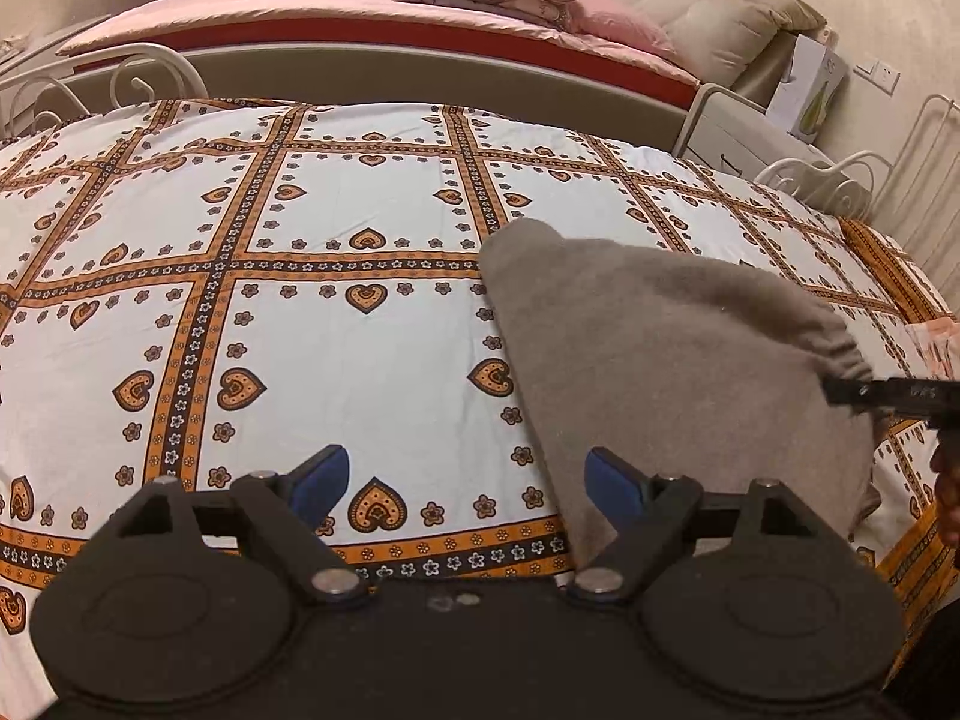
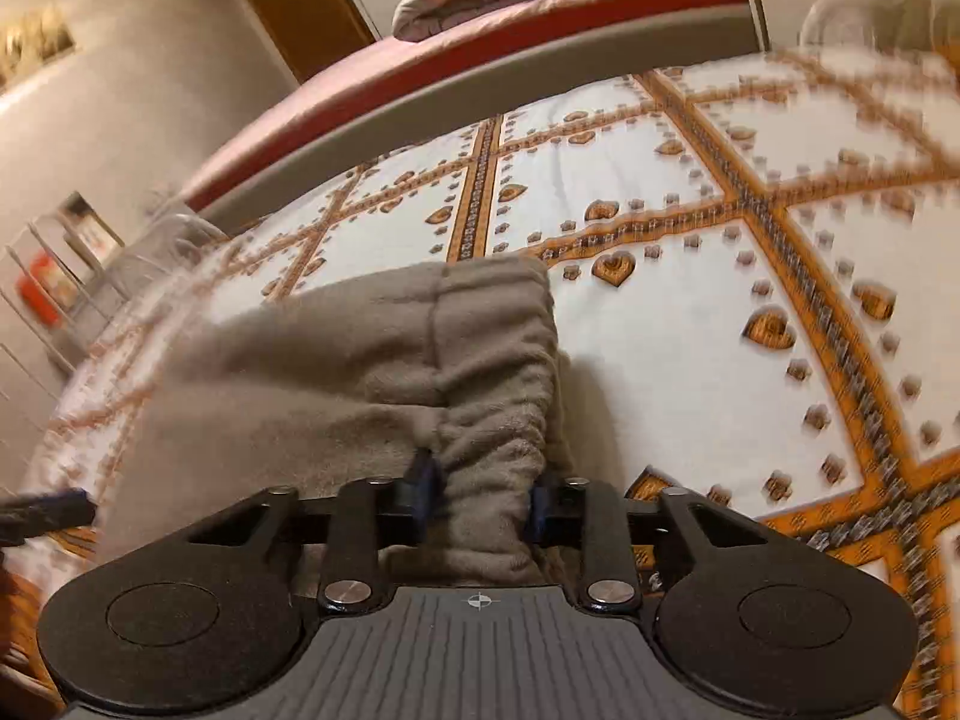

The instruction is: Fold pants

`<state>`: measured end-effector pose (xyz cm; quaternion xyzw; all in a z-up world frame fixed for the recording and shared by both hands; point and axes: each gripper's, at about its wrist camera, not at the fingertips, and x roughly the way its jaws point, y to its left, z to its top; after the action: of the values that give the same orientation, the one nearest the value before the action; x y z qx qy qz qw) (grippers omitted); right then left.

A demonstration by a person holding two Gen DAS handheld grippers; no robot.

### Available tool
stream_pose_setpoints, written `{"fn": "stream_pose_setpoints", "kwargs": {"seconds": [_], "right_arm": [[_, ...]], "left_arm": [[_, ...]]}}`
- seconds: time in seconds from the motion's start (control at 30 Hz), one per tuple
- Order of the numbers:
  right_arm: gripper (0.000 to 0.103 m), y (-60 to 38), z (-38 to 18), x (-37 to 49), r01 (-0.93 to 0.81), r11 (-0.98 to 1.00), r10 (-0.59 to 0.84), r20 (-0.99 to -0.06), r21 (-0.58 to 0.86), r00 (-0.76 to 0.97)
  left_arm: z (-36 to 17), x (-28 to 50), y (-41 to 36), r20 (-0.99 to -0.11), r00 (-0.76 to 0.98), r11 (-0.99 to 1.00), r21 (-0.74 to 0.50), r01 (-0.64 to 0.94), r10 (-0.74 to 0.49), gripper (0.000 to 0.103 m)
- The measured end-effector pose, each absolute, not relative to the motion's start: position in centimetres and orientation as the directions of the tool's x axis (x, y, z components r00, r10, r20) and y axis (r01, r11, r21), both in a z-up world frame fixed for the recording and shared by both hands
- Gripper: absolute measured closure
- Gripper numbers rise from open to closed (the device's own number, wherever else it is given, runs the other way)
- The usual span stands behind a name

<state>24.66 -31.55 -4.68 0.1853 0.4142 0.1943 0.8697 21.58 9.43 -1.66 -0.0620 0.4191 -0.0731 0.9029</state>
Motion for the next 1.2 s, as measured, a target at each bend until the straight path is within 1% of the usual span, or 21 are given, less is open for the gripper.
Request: {"fn": "stream_pose_setpoints", "kwargs": {"seconds": [0.03,0.07,0.13,0.17,0.2,0.27,0.37,0.4,0.43,0.47,0.53,0.57,0.6,0.67,0.73,0.77,0.83,0.93,1.03,1.1,1.2], "right_arm": [[0.065,-31.9,-4.1,24.5,-0.181,0.848,0.497,-0.631,0.498,0.595],[0.065,-32.2,-3.3,24.1,-0.184,0.851,0.486,-0.607,0.491,0.628],[0.065,-32.1,-1.1,22.5,-0.205,0.891,0.414,-0.545,0.404,0.729],[0.065,-31.9,-0.3,21.9,-0.228,0.900,0.404,-0.511,0.373,0.759],[0.065,-31.6,0.4,21.4,-0.260,0.897,0.413,-0.470,0.357,0.780],[0.065,-30.5,0.8,21.1,-0.318,0.890,0.440,-0.433,0.327,0.786],[0.065,-27.9,-0.1,21.5,-0.394,0.882,0.471,-0.475,0.258,0.744],[0.064,-27.1,-0.8,21.8,-0.403,0.889,0.454,-0.522,0.216,0.722],[0.064,-26.1,-2.1,22.6,-0.383,0.912,0.386,-0.616,0.144,0.687],[0.064,-25.8,-3.3,22.8,-0.377,0.920,0.349,-0.668,0.110,0.657],[0.064,-26.2,-3.4,22.7,-0.377,0.921,0.345,-0.659,0.101,0.668],[0.064,-26.5,-2.6,22.5,-0.372,0.921,0.353,-0.642,0.112,0.681],[0.064,-27.2,-1.7,22.0,-0.361,0.923,0.364,-0.601,0.132,0.711],[0.056,-28.8,-0.6,21.2,-0.349,0.921,0.384,-0.551,0.173,0.741],[0.015,-31.1,-0.7,21.3,-0.318,0.904,0.426,-0.560,0.285,0.711],[0.013,-32.0,-1.0,21.7,-0.303,0.889,0.453,-0.568,0.342,0.688],[0.014,-33.8,-1.7,21.8,-0.271,0.856,0.501,-0.576,0.440,0.646],[0.014,-36.1,-3.3,23.0,-0.181,0.796,0.565,-0.600,0.578,0.567],[0.014,-37.9,-5.6,24.0,-0.055,0.683,0.647,-0.568,0.728,0.509],[0.014,-38.6,-6.4,24.5,-0.006,0.617,0.680,-0.530,0.787,0.506],[0.014,-38.7,-7.5,24.9,0.042,0.565,0.721,-0.518,0.824,0.461]], "left_arm": [[-1.6,21.6,9.4,-0.746,0.641,0.982,-0.169,0.080,-0.180,0.024],[-1.6,21.6,9.4,-0.742,0.647,0.983,-0.166,0.078,-0.177,0.024],[-1.4,21.7,9.2,-0.732,0.660,0.984,-0.164,0.072,-0.170,0.024],[-1.4,21.9,9.0,-0.728,0.665,0.985,-0.159,0.070,-0.165,0.024],[-1.4,22.1,8.7,-0.724,0.669,0.985,-0.159,0.073,-0.167,0.024],[-1.4,22.6,7.7,-0.715,0.673,0.981,-0.171,0.090,-0.187,0.024],[-1.8,23.7,5.5,-0.719,0.662,0.977,-0.175,0.125,-0.214,0.023],[-2.1,24.0,4.8,-0.722,0.655,0.975,-0.173,0.143,-0.224,0.022],[-2.7,24.5,4.0,-0.738,0.640,0.977,-0.153,0.150,-0.214,0.018],[-3.5,25.0,3.4,-0.764,0.617,0.981,-0.127,0.146,-0.190,0.017],[-4.2,25.7,2.9,-0.782,0.598,0.984,-0.127,0.123,-0.176,0.017],[-3.8,25.7,3.1,-0.771,0.610,0.983,-0.146,0.109,-0.182,0.019],[-3.3,25.7,3.4,-0.756,0.625,0.980,-0.163,0.110,-0.196,0.019],[-2.4,25.2,3.9,-0.732,0.646,0.976,-0.176,0.128,-0.217,0.018],[-2.3,24.7,4.7,-0.735,0.640,0.974,-0.177,0.139,-0.225,0.018],[-2.5,24.6,5.1,-0.742,0.628,0.972,-0.187,0.141,-0.234,0.018],[-2.9,24.6,6.1,-0.749,0.606,0.963,-0.230,0.141,-0.268,0.018],[-3.7,24.7,7.5,-0.737,0.580,0.932,-0.336,0.132,-0.348,0.019],[-4.8,25.2,8.3,-0.712,0.546,0.881,-0.460,0.115,-0.443,0.020],[-5.7,25.6,8.4,-0.701,0.524,0.853,-0.512,0.103,-0.484,0.020],[-6.3,25.9,8.4,-0.684,0.519,0.832,-0.546,0.102,-0.513,0.021]]}}
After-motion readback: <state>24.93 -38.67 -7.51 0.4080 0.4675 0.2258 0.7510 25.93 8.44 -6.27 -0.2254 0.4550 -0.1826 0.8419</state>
